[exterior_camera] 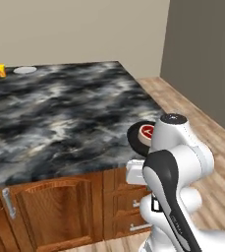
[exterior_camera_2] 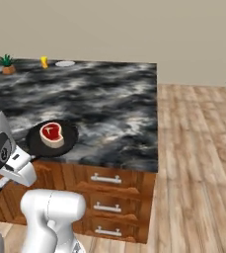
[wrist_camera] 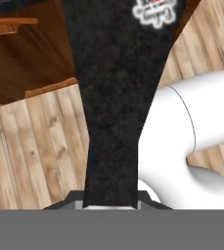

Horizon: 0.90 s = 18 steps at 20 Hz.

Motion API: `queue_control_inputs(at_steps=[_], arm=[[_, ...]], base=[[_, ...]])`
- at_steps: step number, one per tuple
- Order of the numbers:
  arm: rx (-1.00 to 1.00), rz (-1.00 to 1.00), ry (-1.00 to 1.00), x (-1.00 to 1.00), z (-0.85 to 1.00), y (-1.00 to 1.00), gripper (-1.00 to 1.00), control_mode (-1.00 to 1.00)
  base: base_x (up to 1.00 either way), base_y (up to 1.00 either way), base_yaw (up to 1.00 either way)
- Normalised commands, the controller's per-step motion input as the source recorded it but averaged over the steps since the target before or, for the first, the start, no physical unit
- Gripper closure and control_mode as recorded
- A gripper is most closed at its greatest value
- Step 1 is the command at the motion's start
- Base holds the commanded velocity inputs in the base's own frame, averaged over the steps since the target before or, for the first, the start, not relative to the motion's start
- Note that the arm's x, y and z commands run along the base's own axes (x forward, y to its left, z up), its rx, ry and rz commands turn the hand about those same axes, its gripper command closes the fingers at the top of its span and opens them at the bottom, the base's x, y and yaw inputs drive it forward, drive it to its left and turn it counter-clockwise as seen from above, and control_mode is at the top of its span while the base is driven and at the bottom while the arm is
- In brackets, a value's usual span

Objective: Pick up the pan with the steak in it and place it on the dining table. Then place the steak on the plate.

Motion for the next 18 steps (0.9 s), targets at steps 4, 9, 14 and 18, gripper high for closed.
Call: queue_control_inputs(at_steps=[4,9,14,18], arm=[[0.0,0.0,0.0,0.0,0.0,0.0,1.0,1.0],[0.0,0.0,0.0,0.0,0.0,0.0,1.0,1.0],[0.0,0.0,0.0,0.0,0.0,0.0,1.0,1.0],[0.0,0.0,0.0,0.0,0.0,0.0,1.0,1.0]], base=[[0.17,-1.0,0.0],[0.17,-1.0,0.0],[0.16,-1.0,0.0],[0.17,-1.0,0.0]])
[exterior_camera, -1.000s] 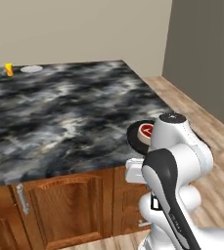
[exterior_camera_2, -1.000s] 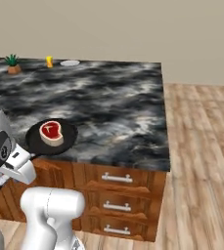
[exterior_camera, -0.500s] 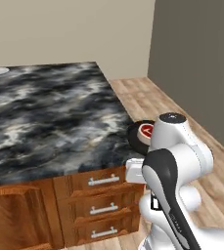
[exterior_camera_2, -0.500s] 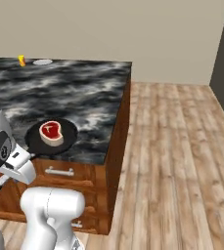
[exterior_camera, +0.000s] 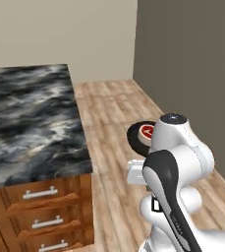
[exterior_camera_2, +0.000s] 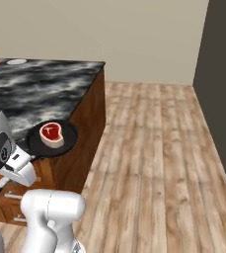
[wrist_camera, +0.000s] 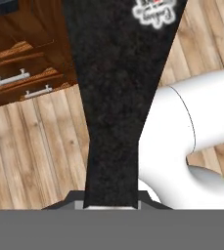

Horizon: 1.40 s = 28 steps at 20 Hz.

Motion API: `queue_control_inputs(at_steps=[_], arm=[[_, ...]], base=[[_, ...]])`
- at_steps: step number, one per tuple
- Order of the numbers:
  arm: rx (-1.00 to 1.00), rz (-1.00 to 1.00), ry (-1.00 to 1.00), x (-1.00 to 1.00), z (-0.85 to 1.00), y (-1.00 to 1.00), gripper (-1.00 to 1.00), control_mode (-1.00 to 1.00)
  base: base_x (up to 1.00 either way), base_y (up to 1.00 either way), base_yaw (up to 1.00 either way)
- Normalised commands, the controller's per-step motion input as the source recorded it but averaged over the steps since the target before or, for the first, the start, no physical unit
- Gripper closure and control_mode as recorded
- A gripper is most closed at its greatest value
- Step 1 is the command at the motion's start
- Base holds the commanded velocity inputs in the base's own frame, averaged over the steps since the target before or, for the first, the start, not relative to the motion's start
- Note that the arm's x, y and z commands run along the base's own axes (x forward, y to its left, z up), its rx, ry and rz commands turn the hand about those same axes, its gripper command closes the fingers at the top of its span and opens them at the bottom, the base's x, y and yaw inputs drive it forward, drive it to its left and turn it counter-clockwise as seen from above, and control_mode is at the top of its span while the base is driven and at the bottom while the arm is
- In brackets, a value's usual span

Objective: Pick up the pan with the steak in it and place it on the dining table. Then place the steak on the plate.

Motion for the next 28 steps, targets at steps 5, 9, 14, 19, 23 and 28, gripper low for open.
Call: queue_control_inputs(at_steps=[5,9,14,19,23,28], arm=[[0.0,0.0,0.0,0.0,0.0,0.0,1.0,1.0],[0.0,0.0,0.0,0.0,0.0,0.0,1.0,1.0],[0.0,0.0,0.0,0.0,0.0,0.0,1.0,1.0],[0.0,0.0,0.0,0.0,0.0,0.0,1.0,1.0],[0.0,0.0,0.0,0.0,0.0,0.0,1.0,1.0],[0.0,0.0,0.0,0.0,0.0,0.0,1.0,1.0]], base=[[0.21,-1.0,0.0],[0.27,-0.95,0.0],[0.04,-0.35,-0.04],[0.45,-0.04,-0.01],[0.92,0.0,0.0],[1.0,-0.03,0.0]])
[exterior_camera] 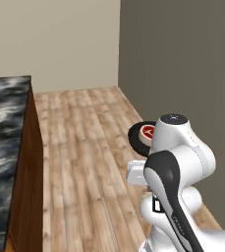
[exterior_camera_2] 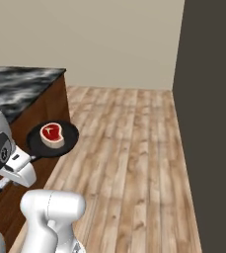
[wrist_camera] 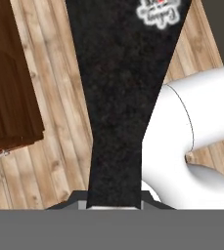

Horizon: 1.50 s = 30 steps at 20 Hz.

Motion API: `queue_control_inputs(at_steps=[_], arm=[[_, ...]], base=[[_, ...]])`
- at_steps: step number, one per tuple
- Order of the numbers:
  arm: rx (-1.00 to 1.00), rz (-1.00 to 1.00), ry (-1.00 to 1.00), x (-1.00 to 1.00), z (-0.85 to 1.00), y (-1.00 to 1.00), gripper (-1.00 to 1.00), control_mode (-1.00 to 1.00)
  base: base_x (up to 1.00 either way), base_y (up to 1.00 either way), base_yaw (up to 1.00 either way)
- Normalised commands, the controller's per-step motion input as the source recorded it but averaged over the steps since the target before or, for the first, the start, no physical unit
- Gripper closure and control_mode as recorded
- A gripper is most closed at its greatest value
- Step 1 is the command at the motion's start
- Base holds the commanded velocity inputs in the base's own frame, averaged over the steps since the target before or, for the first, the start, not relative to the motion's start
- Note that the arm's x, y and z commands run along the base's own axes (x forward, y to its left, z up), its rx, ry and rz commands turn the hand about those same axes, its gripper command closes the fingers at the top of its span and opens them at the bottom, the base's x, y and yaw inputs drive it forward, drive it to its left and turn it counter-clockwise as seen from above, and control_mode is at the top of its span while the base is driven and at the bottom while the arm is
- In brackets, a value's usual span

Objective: Pick up the pan with the steak in it and place it on the dining table. Then place the steak on the plate.

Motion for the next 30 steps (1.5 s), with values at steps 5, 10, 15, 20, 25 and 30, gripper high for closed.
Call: queue_control_inputs(at_steps=[5,10,15,20,25,30], arm=[[0.0,0.0,0.0,0.0,0.0,0.0,1.0,1.0],[0.0,0.0,0.0,0.0,0.0,0.0,1.0,1.0],[0.0,0.0,0.0,0.0,0.0,0.0,1.0,1.0],[0.0,0.0,0.0,0.0,0.0,0.0,1.0,1.0],[0.0,0.0,0.0,0.0,0.0,0.0,1.0,1.0],[0.0,0.0,0.0,0.0,0.0,0.0,1.0,1.0]], base=[[1.0,-0.11,0.0],[1.0,-0.11,0.0],[1.0,-0.11,0.0],[1.0,-0.12,0.0],[1.0,-0.14,0.0],[1.0,-0.14,0.0]])
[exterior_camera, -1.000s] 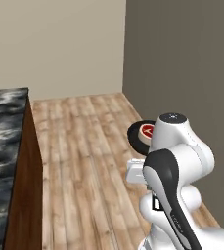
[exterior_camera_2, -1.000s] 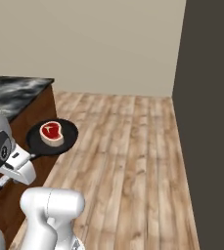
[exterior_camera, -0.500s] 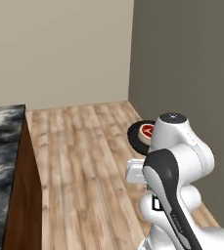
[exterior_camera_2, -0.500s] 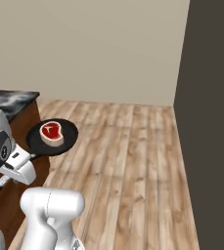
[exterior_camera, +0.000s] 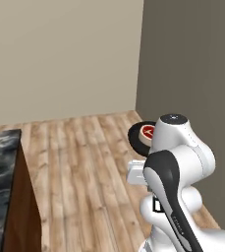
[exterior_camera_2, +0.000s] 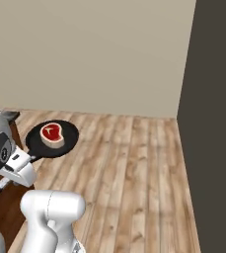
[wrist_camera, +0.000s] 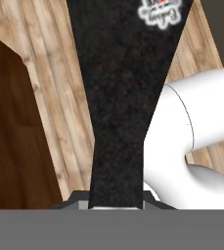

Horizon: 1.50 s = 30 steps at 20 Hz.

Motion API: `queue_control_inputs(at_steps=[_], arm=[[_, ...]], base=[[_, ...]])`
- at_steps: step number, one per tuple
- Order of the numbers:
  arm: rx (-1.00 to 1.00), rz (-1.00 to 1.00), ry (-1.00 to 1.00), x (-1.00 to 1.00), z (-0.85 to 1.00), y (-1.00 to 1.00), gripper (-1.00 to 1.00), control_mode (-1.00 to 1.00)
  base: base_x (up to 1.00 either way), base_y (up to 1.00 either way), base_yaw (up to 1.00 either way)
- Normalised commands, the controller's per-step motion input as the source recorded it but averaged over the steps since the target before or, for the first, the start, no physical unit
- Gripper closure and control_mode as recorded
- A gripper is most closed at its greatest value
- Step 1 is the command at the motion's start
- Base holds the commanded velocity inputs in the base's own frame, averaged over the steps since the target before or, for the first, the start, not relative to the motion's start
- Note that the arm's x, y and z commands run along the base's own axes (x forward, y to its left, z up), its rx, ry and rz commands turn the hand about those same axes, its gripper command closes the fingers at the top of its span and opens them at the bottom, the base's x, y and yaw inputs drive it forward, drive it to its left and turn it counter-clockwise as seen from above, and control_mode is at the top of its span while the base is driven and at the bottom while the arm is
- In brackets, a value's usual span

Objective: Pick up the pan with the steak in it and place it on the dining table. Then place the steak on the plate.

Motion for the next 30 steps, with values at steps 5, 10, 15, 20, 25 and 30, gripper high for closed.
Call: queue_control_inputs(at_steps=[5,10,15,20,25,30], arm=[[0.0,0.0,0.0,0.0,0.0,0.0,1.0,1.0],[0.0,0.0,0.0,0.0,0.0,0.0,1.0,1.0],[0.0,0.0,0.0,0.0,0.0,0.0,1.0,1.0],[0.0,0.0,0.0,0.0,0.0,0.0,1.0,1.0],[0.0,0.0,0.0,0.0,0.0,0.0,1.0,1.0],[0.0,0.0,0.0,0.0,0.0,0.0,1.0,1.0]], base=[[1.0,-0.15,0.0],[1.0,-0.14,0.0],[1.0,-0.11,0.0],[1.0,-0.09,0.0],[1.0,-0.01,0.03],[1.0,-0.02,0.05]])
